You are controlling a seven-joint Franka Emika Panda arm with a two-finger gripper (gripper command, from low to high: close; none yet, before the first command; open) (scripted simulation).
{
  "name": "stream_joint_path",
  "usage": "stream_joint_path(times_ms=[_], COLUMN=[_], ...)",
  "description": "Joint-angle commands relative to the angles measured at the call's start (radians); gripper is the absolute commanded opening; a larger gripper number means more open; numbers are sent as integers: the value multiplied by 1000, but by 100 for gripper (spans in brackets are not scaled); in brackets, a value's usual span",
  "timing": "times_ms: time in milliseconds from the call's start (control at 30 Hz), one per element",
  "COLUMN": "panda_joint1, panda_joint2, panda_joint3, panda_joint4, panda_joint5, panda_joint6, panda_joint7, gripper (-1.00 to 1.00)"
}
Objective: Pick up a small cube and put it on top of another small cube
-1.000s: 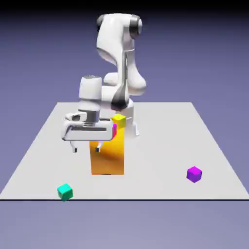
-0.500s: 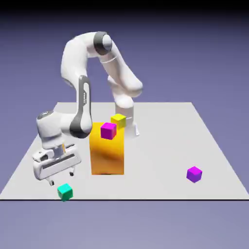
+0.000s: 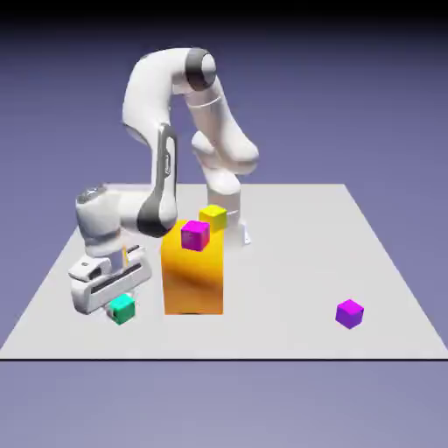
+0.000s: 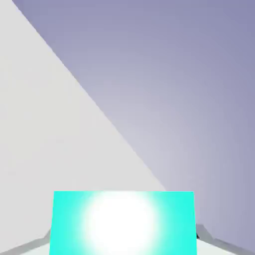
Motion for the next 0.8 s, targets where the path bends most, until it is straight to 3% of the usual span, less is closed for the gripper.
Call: stream_joint_path(times_ms=[0, 767], panda_joint1=[33, 793], panda_joint2=[-36, -870], panda_joint3=[-23, -544], panda_joint4=[-13, -320], panda_joint5=[-4, -102], panda_joint6=[-28, -696], panda_joint7=[-33, -793], gripper=[-100, -100])
